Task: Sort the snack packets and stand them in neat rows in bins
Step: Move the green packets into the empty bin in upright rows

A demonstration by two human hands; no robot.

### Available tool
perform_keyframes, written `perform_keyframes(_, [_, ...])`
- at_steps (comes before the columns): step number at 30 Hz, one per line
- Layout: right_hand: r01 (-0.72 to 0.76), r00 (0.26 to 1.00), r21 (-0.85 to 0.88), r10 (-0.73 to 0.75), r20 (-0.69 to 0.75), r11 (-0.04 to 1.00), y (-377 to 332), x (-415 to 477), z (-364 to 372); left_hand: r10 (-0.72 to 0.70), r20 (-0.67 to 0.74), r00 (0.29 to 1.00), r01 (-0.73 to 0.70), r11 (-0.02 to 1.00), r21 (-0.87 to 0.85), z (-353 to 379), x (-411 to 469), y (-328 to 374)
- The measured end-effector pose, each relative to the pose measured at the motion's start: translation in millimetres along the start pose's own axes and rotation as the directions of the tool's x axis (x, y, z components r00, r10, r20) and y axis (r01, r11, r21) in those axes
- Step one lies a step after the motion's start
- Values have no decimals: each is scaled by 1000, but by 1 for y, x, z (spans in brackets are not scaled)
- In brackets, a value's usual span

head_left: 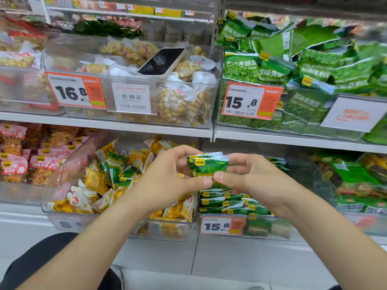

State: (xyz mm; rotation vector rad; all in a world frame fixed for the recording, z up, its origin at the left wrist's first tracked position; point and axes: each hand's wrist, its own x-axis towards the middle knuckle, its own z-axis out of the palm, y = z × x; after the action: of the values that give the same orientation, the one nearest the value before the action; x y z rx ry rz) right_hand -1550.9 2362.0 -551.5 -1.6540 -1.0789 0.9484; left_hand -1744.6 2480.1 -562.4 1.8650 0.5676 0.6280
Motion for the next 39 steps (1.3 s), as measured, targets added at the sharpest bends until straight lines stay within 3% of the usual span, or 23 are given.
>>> perform_keyframes(2, [13, 1000, -46, -13, 14, 999, 4, -6, -15, 36, -7, 999, -36, 999, 5, 16, 4, 1])
perform_keyframes(8, [30, 979, -7, -31, -204, 1000, 27, -16, -52, 121, -4, 993, -121, 990, 70, 73, 27, -1])
perform_keyframes(13, [18, 958, -21, -23, -286, 1000, 42, -23, -72, 116, 43, 992, -122, 965, 234, 103, 52, 6])
perform_keyframes(16, [-40, 962, -132, 2, -273, 991, 43, -28, -86, 103, 96, 990, -131, 922, 365, 121, 67, 10])
perform_keyframes(18, [-83, 953, -298, -12, -301, 951, 49, -28, -99, 82, 105, 991, -118, 909, 399, 134, 80, 7])
perform_keyframes(21, [-224, 880, -518, -56, -471, 826, 56, -33, -120, -17, 112, 994, -18, 951, 308, 153, 104, -5])
perform_keyframes(25, [-407, 806, -591, -31, -591, 697, 66, -47, -146, -81, 120, 989, 52, 971, 232, 182, 136, -11])
perform_keyframes(29, [-520, 775, -658, -23, -631, 545, 74, -54, -157, -29, 160, 987, -27, 942, 335, 216, 157, -10])
perform_keyframes(33, [-524, 779, -681, -37, -627, 512, 76, -52, -156, -26, 201, 979, -93, 826, 556, 248, 173, -15])
perform_keyframes(39, [-512, 775, -682, -61, -628, 522, 80, -48, -159, -91, 144, 985, -20, 776, 630, 268, 193, -14])
